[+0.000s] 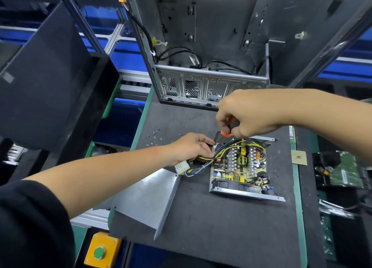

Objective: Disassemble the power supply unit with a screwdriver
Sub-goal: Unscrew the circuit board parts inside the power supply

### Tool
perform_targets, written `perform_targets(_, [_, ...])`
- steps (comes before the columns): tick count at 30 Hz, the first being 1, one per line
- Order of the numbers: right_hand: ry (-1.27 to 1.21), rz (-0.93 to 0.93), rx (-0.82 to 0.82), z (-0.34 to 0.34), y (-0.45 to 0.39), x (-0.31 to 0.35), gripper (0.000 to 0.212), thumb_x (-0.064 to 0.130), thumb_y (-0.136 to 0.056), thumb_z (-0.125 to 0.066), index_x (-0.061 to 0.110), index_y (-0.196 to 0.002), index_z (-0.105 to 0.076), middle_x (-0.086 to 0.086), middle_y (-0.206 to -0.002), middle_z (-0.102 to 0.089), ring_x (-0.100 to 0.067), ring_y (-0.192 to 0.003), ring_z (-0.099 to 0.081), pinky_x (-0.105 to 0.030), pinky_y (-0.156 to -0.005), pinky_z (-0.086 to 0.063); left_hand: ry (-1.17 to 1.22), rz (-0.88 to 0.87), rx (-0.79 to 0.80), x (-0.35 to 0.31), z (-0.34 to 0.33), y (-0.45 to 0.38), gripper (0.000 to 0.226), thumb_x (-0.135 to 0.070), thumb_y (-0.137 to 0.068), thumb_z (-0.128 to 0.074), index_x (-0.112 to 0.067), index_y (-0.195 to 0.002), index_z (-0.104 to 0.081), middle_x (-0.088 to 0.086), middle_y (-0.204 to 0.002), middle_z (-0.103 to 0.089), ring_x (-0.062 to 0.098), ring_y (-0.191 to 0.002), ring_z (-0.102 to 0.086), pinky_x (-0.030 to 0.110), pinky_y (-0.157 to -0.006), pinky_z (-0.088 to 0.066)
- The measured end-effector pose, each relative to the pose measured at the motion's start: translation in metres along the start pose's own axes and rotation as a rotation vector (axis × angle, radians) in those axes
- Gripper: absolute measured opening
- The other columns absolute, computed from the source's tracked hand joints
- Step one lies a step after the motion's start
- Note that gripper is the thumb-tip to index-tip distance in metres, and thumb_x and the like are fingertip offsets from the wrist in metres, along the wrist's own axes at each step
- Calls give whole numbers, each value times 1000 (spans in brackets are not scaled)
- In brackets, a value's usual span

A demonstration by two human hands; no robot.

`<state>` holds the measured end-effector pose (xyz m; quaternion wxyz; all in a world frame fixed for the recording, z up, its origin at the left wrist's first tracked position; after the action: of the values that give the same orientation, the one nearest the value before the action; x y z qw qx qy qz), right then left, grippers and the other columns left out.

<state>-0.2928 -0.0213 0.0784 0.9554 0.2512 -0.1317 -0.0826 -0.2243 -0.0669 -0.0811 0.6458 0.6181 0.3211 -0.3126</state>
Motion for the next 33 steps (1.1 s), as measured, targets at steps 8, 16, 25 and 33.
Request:
perform_targets(8, [7,-8,3,1,3,5,18,10,-80,-64,28,-79,-65,5,-87,-64,-8,-76,-57,-24,-63,-47,76,102,8,4,-1,0,28,1,-84,-66,-10,-109,-59,3,-74,-63,13,-49,-52,21,-47,-42])
perform_targets(16, [120,-173,-4,-3,9,-4,24,44,-92,-55,20,-92,-58,3,-77,-51,-16,-71,-53,-33,-63,-47,160,154,18,10,-3,-6,24,8,-85,-58,-11,-101,-57,1,-64,-66,12,-45,-54,19,-44,-48])
perform_targets(25, [186,-17,-79,-2,8,16,11,28,-90,-58,19,-95,-59,-1,-87,-56,-24,-86,-59,-40,-74,-53,200,175,-16,8,-7,-8,24,11,-85,-55,-6,-103,-54,8,-61,-62,11,-37,-50,18,-37,-42])
perform_targets(33, [119,-78,-127,1,14,4,16,38,-90,-59,22,-87,-57,4,-78,-57,-19,-76,-55,-34,-66,-49,191,172,-18,6,-7,-7,28,11,-85,-56,-3,-109,-51,13,-74,-60,10,-38,-51,18,-37,-44])
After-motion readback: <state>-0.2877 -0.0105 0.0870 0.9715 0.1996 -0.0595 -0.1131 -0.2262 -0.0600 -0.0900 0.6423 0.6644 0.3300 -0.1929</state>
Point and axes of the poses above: each hand's wrist, its own y-axis away from the middle knuckle, its own z-axis out of the back of the hand, x = y × z, the point moved 8 cm from there along -y, towards the middle knuckle
